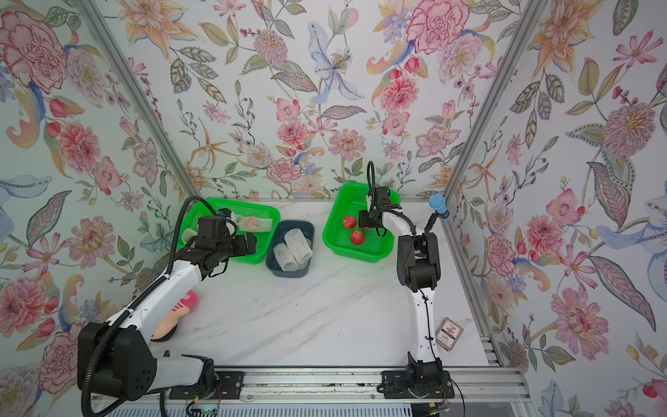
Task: Remove foam nets from apples
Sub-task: Place the apple in the basket, then pick up the apple from the basket.
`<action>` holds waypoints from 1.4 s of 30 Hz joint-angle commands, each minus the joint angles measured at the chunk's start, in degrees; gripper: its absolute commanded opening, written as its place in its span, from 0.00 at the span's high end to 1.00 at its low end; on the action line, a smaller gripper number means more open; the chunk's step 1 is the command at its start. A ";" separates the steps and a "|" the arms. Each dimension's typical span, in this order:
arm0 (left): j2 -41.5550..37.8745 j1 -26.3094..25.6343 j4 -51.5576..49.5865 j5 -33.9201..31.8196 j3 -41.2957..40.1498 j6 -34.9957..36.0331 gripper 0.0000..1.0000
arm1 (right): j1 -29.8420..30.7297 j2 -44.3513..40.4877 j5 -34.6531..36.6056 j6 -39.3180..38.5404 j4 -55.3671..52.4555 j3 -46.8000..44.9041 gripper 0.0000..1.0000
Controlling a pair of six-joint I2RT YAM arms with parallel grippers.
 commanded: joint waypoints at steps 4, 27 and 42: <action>4.93 5.24 3.98 2.28 2.42 -3.39 0.03 | -0.46 1.67 -0.60 -0.59 -1.81 1.80 0.29; 30.44 6.49 14.37 5.86 19.65 -5.14 0.25 | 0.39 -20.90 -2.23 -4.78 -2.21 -8.89 0.01; 41.44 6.29 16.84 4.51 26.95 -8.89 0.40 | 4.98 -57.55 -5.76 -4.75 -2.20 -36.36 0.01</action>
